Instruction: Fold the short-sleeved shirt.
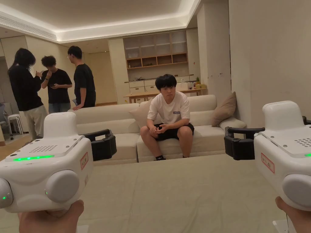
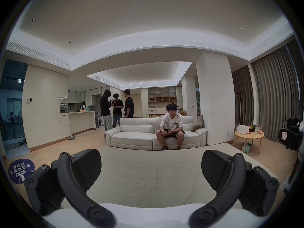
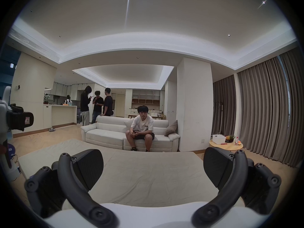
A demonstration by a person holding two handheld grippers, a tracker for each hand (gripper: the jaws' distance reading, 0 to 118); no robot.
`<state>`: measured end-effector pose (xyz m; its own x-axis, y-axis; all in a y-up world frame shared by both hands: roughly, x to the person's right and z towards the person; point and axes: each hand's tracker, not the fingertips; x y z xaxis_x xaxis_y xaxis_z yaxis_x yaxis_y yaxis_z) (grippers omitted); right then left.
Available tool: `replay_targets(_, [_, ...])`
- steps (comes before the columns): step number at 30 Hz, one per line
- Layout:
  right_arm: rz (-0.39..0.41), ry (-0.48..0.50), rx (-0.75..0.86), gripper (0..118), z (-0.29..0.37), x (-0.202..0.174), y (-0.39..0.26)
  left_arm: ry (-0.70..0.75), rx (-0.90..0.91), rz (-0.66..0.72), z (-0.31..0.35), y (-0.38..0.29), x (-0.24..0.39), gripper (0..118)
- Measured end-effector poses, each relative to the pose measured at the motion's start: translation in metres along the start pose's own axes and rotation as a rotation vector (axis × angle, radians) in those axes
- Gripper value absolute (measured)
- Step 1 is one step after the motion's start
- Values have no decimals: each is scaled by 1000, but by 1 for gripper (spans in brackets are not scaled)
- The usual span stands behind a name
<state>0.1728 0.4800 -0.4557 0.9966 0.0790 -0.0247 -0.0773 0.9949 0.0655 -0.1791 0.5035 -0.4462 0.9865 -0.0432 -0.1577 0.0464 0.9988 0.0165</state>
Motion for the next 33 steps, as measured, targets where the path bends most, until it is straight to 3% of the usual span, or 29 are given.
replay_targets(3, [-2,9,-20,118,-11,0,-9,-10,-19,-5,-9,-9,3,118])
replay_targets(6, [-15,32,-167,118,-42,0,-45,-23,-130,4,-40,-41,7,118])
replay_targets(10, [-33,43,-475,118,-117,0,-159,-66,-344,31,-115,-138,15,118])
replay_targets(13, [-77,53,-744,118,-166,1,-260,-95,-641,87,-169,-233,23,118])
replay_targets(18, [-89,21,-980,118,-199,1,-376,-86,-824,55,-207,-350,51,118])
replay_targets(23, [-87,-18,-1078,118,-212,9,-446,-62,-1028,88,-224,-438,62,118])
replay_targets(24, [-64,-3,-936,118,-199,9,-441,-63,-1060,99,-222,-452,63,118])
replay_targets(25, [-72,3,-945,118,-198,10,-440,-54,-900,34,-212,-451,67,118])
replay_targets(26, [-80,0,-967,118,-202,13,-441,-68,-850,16,-208,-445,68,118])
replay_targets(27, [-79,-4,-969,118,-203,12,-441,-54,-942,36,-214,-445,68,118])
replay_targets(33, [-63,-11,-963,118,-196,5,-438,-62,-939,48,-210,-444,65,118])
